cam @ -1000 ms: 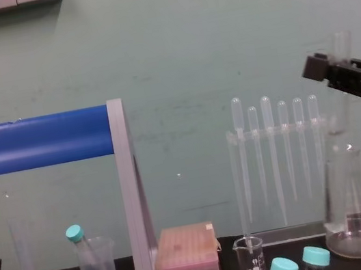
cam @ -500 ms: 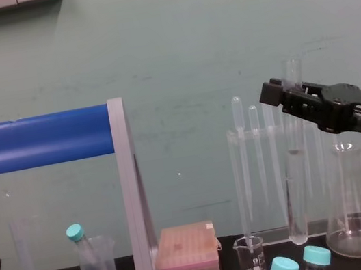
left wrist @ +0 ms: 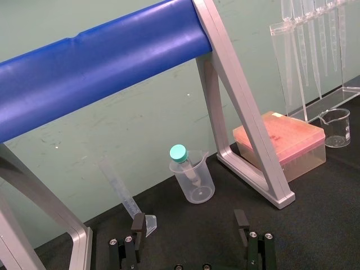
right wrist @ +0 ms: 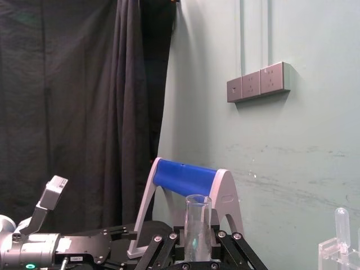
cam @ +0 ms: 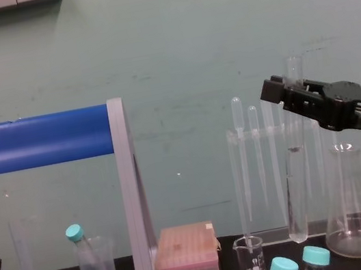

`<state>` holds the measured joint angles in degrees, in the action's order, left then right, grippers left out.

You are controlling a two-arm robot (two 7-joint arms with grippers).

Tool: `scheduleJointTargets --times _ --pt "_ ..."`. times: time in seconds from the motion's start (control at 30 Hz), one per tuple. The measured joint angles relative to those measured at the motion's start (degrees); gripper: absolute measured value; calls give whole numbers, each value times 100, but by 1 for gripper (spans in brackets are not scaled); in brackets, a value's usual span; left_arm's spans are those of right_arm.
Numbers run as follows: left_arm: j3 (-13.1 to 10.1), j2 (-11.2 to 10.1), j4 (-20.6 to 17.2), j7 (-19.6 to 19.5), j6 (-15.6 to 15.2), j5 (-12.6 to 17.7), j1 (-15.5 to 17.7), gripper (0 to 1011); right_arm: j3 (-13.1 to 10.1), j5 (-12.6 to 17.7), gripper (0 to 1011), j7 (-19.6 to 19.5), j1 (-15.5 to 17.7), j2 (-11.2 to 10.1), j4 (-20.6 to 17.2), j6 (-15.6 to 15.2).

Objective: Hold the test tube with one hand and immerse one end into the beaker, then return it to the test tube rack.

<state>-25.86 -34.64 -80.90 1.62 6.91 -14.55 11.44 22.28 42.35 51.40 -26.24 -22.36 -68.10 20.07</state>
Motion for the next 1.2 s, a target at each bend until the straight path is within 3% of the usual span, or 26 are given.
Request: scheduleJointTargets --times 1.2 --pt "0 0 0 0 0 0 0 1000 -6 18 226 11 9 -7 -15 -5"
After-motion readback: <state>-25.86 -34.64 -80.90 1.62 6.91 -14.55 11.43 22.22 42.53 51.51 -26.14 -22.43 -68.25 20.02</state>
